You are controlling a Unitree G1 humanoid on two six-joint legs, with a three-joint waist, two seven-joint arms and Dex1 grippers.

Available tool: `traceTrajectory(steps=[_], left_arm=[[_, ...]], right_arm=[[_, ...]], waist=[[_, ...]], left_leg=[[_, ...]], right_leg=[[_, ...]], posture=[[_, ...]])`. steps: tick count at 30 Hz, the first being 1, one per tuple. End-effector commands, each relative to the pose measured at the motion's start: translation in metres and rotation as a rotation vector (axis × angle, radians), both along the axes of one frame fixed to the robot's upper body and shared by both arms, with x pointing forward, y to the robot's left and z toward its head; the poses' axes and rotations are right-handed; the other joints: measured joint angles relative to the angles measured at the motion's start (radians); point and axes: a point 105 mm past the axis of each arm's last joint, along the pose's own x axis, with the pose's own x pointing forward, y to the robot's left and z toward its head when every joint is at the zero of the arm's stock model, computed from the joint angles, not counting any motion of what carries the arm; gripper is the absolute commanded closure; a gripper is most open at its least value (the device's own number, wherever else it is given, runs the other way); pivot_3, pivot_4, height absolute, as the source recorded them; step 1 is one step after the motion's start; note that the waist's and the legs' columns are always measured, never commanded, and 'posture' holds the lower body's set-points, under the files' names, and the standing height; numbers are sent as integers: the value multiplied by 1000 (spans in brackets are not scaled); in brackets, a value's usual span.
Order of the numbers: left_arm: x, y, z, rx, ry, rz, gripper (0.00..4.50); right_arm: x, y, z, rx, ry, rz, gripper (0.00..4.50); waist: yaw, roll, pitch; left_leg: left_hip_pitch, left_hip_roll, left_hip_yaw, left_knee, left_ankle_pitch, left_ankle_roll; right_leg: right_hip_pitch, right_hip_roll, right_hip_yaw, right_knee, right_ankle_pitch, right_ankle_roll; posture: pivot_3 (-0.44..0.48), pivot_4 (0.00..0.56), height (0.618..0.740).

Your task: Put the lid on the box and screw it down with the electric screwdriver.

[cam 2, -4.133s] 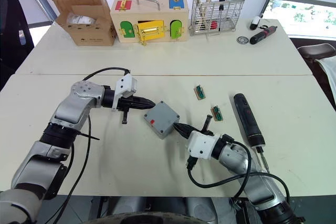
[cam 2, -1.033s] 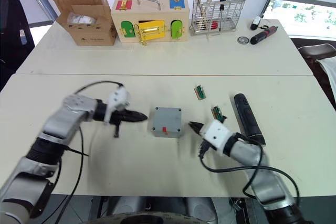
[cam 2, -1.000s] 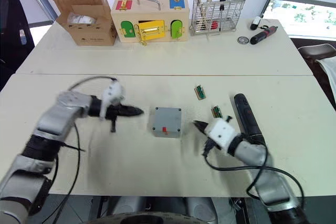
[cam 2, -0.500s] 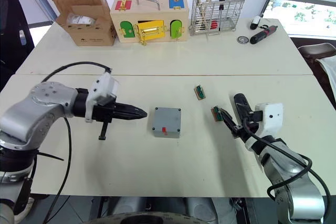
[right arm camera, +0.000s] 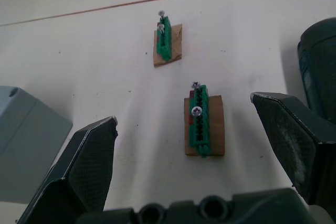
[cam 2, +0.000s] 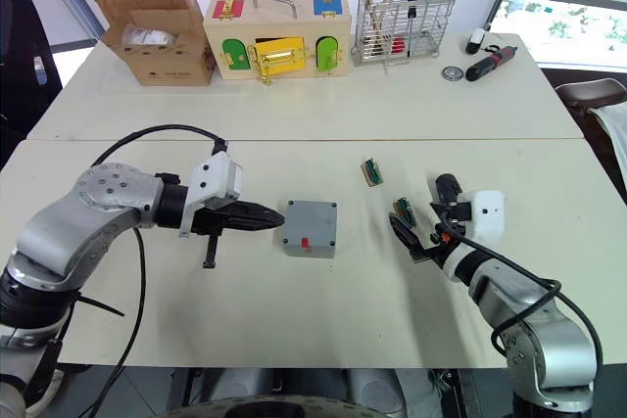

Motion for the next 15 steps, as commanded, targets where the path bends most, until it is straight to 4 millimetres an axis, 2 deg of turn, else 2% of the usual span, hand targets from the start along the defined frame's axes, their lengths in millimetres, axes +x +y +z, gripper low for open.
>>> traceTrajectory(steps=[1,6,9,15], left_arm=[[-3,0,8,-15,-36,0,4500],[-4,1,3,0,-37,3,4500],[-5,3,-4,38,-51,-7,4500],[-3,2,-3,26,-49,-6,4500]], right_arm=[[6,-5,6,-37,-51,-29,228],[10,-3,3,-68,-62,-16,1658],[11,1,2,-75,-73,-1,1658],[12,3,-2,-77,-72,-8,1658]], waist=[[1,0,0],[0,0,0],[0,0,0],[1,0,0]], left_leg=[[0,0,0,0,0,0],[0,0,0,0,0,0],[0,0,0,0,0,0],[0,0,0,-1,0,0]], right_leg=[[0,0,0,0,0,0],[0,0,0,0,0,0],[0,0,0,0,0,0],[0,0,0,-1,0,0]], posture=[[0,150,740],[0,150,740],[0,150,740],[0,150,740]])
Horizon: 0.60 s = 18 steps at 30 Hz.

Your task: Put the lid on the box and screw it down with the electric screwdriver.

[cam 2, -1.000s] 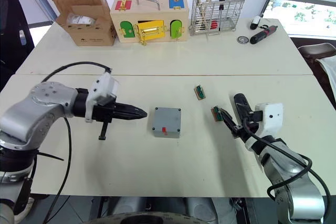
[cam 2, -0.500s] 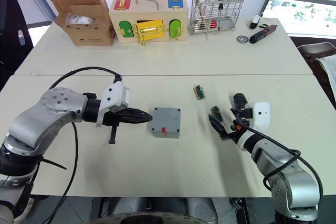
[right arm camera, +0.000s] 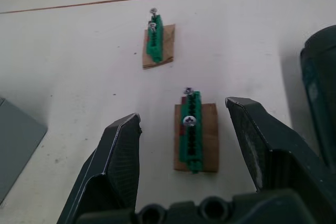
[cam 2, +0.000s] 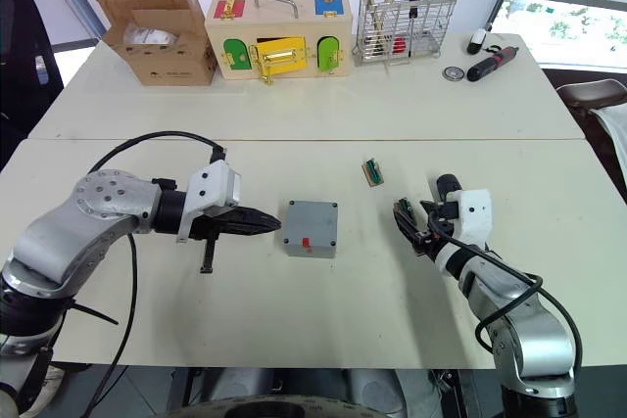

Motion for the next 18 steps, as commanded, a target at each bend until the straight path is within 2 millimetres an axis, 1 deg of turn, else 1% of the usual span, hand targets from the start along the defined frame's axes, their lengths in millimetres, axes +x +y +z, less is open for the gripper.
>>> traceTrajectory(steps=[1,3,5,6,7,8,16,18], left_arm=[[-2,-4,4,-8,-26,-23,4500],[-2,-5,4,-10,-27,-22,4500],[-1,-5,4,-9,-30,-20,4500],[-1,-5,4,-8,-30,-20,4500],[-1,-5,4,-8,-30,-20,4500],[-1,-5,4,-8,-29,-20,4500],[-1,-5,4,-7,-29,-16,4500],[-1,-5,4,-7,-29,-16,4500]], right_arm=[[2,-1,5,-14,-36,-6,1898],[3,0,5,-16,-37,-7,2282],[3,0,4,-20,-37,-3,3022],[4,1,4,-20,-36,-3,3605],[4,1,4,-19,-36,-3,4070],[4,1,4,-19,-37,-4,4437],[5,0,2,-25,-38,-9,4437],[5,-1,6,-25,-54,-15,4437]], waist=[[0,0,0],[-1,0,0],[-1,0,0],[-1,0,0],[-1,0,0],[-1,0,0],[-1,0,0],[-1,0,0]], left_leg=[[0,0,0,0,0,0],[0,0,0,0,0,0],[0,0,0,0,0,0],[0,0,0,0,0,0],[0,0,0,0,0,0],[0,0,0,0,0,0],[0,0,0,0,0,0],[0,0,0,0,0,0]], right_leg=[[0,0,0,0,0,0],[0,0,0,0,0,0],[0,0,0,0,0,0],[0,0,0,0,0,0],[0,0,0,0,0,0],[0,0,0,0,0,0],[0,0,0,0,0,0],[0,0,0,0,0,0]], posture=[[0,150,740],[0,150,740],[0,150,740],[0,150,740],[0,150,740],[0,150,740],[0,150,740],[0,150,740]])
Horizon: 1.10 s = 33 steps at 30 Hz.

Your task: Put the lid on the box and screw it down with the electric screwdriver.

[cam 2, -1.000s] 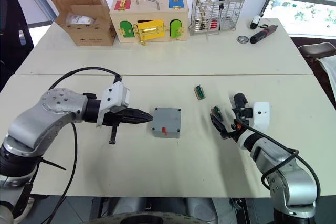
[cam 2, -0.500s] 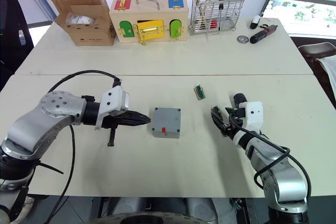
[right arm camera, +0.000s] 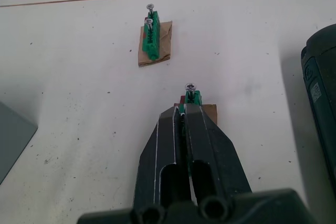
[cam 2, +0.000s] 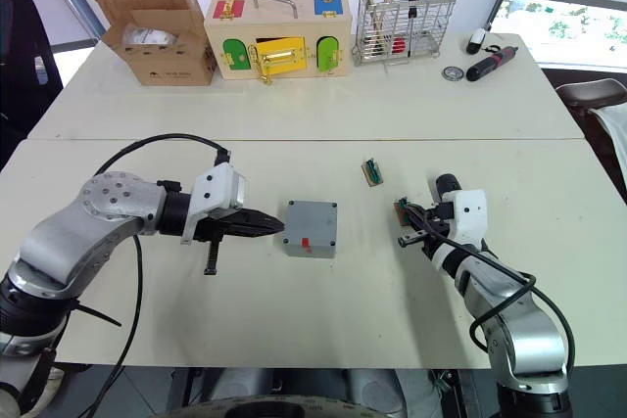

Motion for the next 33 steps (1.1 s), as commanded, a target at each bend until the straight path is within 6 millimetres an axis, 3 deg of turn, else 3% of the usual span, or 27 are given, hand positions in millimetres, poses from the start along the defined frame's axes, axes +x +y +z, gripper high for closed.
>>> traceTrajectory(steps=[1,12,14,16,18,21,33], left_arm=[[-1,-2,7,-4,-36,-11,4500],[6,-1,13,-55,-13,-1,4500],[10,3,16,-73,-1,15,4500],[17,14,19,-89,41,51,4500],[27,27,19,-87,54,111,4500],[32,40,21,-93,63,148,4500],[22,42,13,-119,104,181,4500]], right_arm=[[1,-2,12,-6,-61,-12,4437],[-6,1,51,10,-206,22,4437],[-6,12,63,20,-248,87,4437],[-10,37,71,49,-253,222,4437],[-16,60,71,45,-220,352,4437],[-15,75,68,47,-198,412,4437],[-8,93,55,47,-151,488,4437]], waist=[[0,0,0],[1,0,0],[0,0,0],[-3,1,1],[-7,1,1],[-6,1,1],[-1,0,1]], left_leg=[[0,0,0,0,0,0],[0,0,0,0,0,0],[0,0,0,0,0,0],[0,0,0,0,0,0],[1,0,0,0,0,0],[2,1,0,-4,0,0],[0,0,0,-8,1,-2]], right_leg=[[0,0,0,0,0,0],[0,0,0,0,0,0],[0,0,0,0,0,0],[0,0,0,0,0,0],[0,1,0,0,0,0],[-1,1,0,-1,0,-1],[-2,-1,0,-5,0,-1]], posture=[[0,150,740],[0,150,740],[0,150,740],[0,150,740],[0,150,740],[0,150,740],[0,150,740]])
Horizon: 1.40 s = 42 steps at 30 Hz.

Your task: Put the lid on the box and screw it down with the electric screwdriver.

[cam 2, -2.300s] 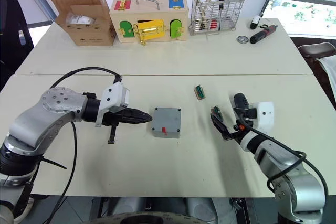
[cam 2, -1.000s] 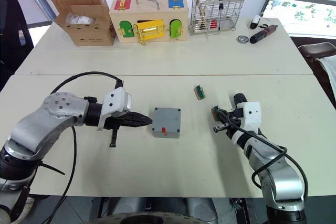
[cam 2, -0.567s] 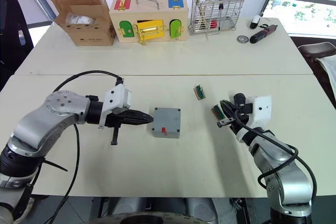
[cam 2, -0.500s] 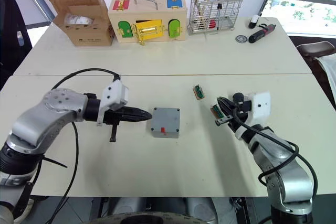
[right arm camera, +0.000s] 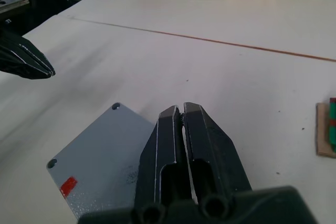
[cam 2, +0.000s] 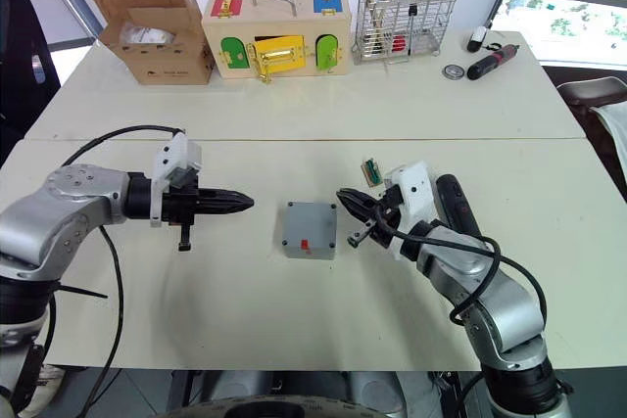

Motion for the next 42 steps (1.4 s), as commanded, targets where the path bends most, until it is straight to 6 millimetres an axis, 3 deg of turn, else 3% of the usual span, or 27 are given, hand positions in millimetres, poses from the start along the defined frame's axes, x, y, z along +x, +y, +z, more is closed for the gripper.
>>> traceTrajectory(steps=[1,40,42], left_arm=[[-3,-2,7,-3,-37,-6,4500],[-4,-8,4,16,-59,-24,4500],[-4,-9,5,13,-61,-29,4500]], right_arm=[[-2,3,7,-3,-38,26,4437],[-1,9,-8,-13,4,37,4437],[-1,8,-8,-15,1,37,3657]], waist=[[0,0,0],[0,0,0],[0,0,0]], left_leg=[[0,0,0,0,0,0],[0,0,0,0,0,0],[0,0,0,0,0,0]], right_leg=[[0,0,0,0,0,0],[0,0,0,0,0,0],[0,0,0,0,0,0]], posture=[[0,150,740],[0,150,740],[0,150,740]])
